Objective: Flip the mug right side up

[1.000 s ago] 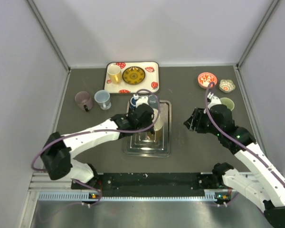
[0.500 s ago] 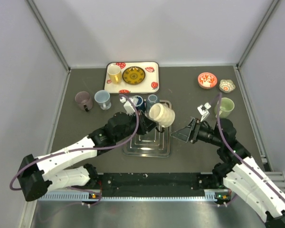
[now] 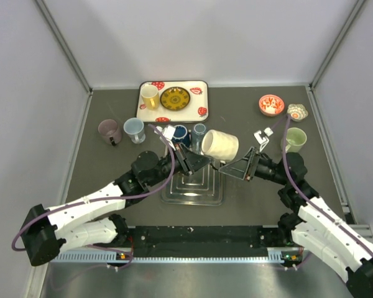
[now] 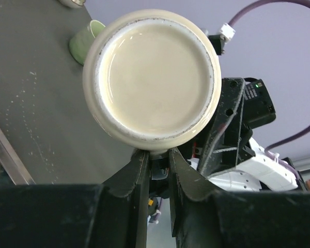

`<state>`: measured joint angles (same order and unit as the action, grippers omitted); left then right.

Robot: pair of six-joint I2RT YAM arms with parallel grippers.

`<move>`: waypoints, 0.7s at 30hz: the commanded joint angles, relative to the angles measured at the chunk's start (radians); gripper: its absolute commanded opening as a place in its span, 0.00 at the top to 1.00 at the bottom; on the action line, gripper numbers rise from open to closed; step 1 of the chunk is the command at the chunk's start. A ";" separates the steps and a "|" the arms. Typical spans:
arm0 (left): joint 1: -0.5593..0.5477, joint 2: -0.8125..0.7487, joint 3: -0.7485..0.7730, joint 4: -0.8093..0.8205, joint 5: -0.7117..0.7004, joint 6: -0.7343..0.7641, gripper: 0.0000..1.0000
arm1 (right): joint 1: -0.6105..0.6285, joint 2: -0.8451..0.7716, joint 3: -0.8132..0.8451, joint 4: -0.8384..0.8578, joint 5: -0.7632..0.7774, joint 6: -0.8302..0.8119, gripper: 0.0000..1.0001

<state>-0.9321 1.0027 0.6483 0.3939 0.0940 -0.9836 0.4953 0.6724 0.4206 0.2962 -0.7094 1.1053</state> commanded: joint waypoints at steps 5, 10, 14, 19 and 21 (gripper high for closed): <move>-0.005 -0.026 0.002 0.221 0.062 -0.066 1.00 | 0.012 0.073 0.069 0.144 -0.002 0.005 0.37; -0.010 -0.016 -0.009 0.240 0.081 -0.089 1.00 | 0.011 0.108 0.060 0.259 0.016 0.050 0.46; -0.013 -0.006 -0.027 0.261 0.093 -0.101 1.00 | 0.012 0.141 0.061 0.366 0.010 0.087 0.53; -0.017 0.005 -0.045 0.287 0.114 -0.112 1.00 | 0.011 0.153 0.049 0.475 0.039 0.146 0.56; -0.019 0.008 -0.050 0.292 0.119 -0.115 1.00 | 0.012 0.170 0.046 0.561 0.042 0.172 0.57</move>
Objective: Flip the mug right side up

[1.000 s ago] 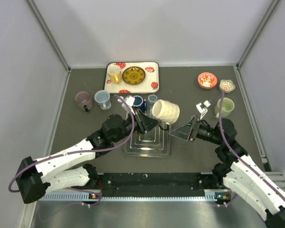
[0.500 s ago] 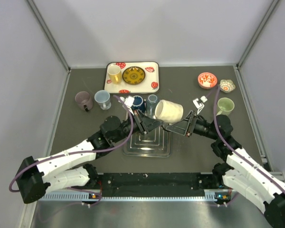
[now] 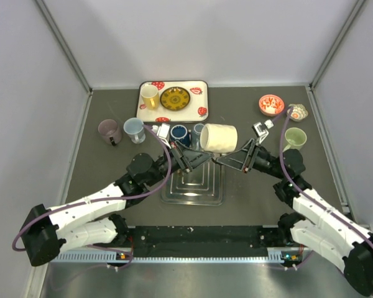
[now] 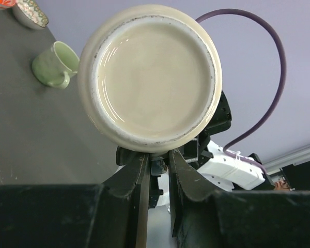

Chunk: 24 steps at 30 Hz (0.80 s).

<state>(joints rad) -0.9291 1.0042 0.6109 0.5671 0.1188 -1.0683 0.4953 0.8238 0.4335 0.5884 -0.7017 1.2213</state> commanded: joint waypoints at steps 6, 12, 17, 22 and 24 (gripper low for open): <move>-0.022 0.008 -0.026 0.140 0.114 -0.036 1.00 | 0.012 0.113 0.034 0.494 0.015 0.199 0.56; -0.022 0.005 -0.031 0.139 0.130 -0.030 1.00 | 0.012 0.135 0.054 0.484 0.011 0.202 0.89; -0.022 -0.001 -0.034 0.116 0.125 -0.009 1.00 | 0.011 0.103 0.070 0.348 0.001 0.156 1.00; -0.016 -0.073 -0.051 0.033 0.001 0.050 0.56 | 0.011 -0.012 0.122 0.021 0.027 -0.034 1.00; -0.002 -0.102 -0.057 -0.019 -0.030 0.079 0.47 | 0.011 -0.054 0.149 -0.074 0.030 -0.086 1.00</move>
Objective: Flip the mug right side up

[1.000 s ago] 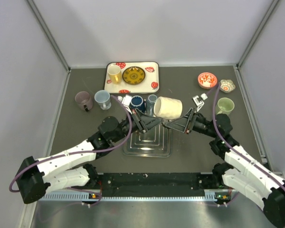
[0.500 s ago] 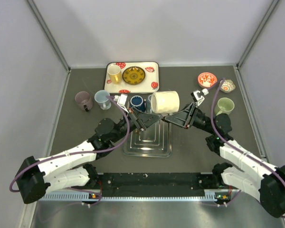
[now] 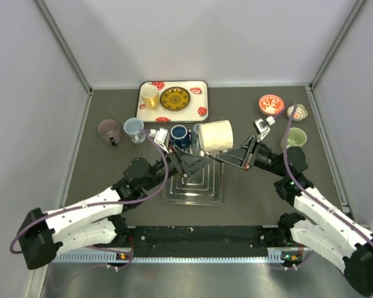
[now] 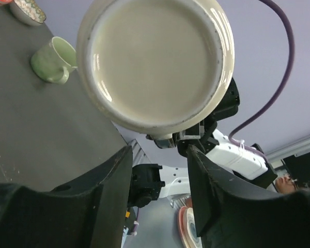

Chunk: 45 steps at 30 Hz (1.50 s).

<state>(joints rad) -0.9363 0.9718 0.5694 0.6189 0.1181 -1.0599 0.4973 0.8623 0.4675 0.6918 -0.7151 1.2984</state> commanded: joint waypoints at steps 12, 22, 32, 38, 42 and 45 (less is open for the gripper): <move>0.057 -0.271 0.013 -0.463 -0.276 0.201 0.39 | 0.009 -0.070 0.516 -1.273 0.779 -0.715 1.00; 0.060 -0.373 0.076 -0.846 -0.501 0.285 0.43 | -0.143 0.294 0.571 -1.292 0.985 -0.835 1.00; 0.059 -0.444 0.060 -0.967 -0.561 0.324 0.43 | -0.183 0.592 0.691 -1.239 1.088 -0.812 1.00; 0.059 -0.424 0.058 -0.996 -0.574 0.345 0.42 | -0.236 0.678 0.675 -1.235 1.111 -0.801 1.00; 0.060 -0.390 0.057 -0.998 -0.571 0.350 0.42 | -0.269 0.716 0.668 -1.227 1.119 -0.798 1.00; 0.059 -0.360 0.064 -0.999 -0.561 0.353 0.41 | -0.273 0.724 0.663 -1.218 1.125 -0.792 1.00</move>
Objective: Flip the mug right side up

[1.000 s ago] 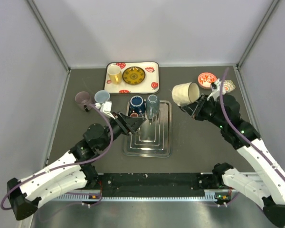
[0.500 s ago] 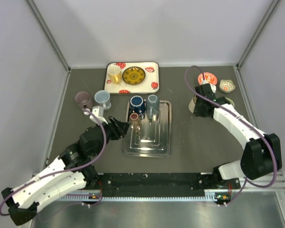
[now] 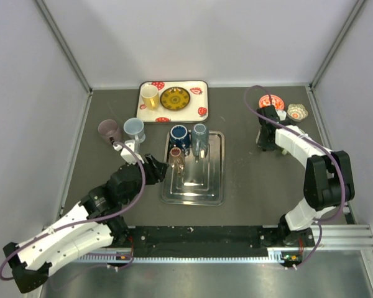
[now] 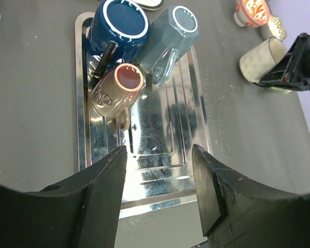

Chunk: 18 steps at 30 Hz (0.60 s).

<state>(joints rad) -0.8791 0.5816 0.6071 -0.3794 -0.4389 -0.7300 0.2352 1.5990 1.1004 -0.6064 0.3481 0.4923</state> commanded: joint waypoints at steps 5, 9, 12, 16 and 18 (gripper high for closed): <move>0.002 0.089 0.039 0.004 -0.006 0.032 0.39 | -0.048 0.058 0.059 0.080 0.049 0.020 1.00; 0.002 0.135 0.060 -0.013 -0.018 0.035 0.35 | -0.074 0.090 0.073 0.074 0.031 0.022 0.89; 0.003 0.175 0.078 -0.038 -0.043 0.034 0.31 | -0.074 0.075 0.076 0.066 0.028 0.034 0.72; 0.006 0.262 0.120 -0.070 -0.075 0.056 0.22 | -0.037 -0.014 0.075 0.050 -0.008 0.046 0.53; 0.011 0.305 0.146 -0.073 -0.066 0.082 0.20 | 0.021 -0.100 0.073 0.039 -0.021 0.051 0.48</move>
<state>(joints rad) -0.8772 0.8196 0.6765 -0.4385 -0.4744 -0.6987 0.1787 1.6665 1.1336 -0.5682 0.3511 0.5243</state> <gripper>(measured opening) 0.784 0.466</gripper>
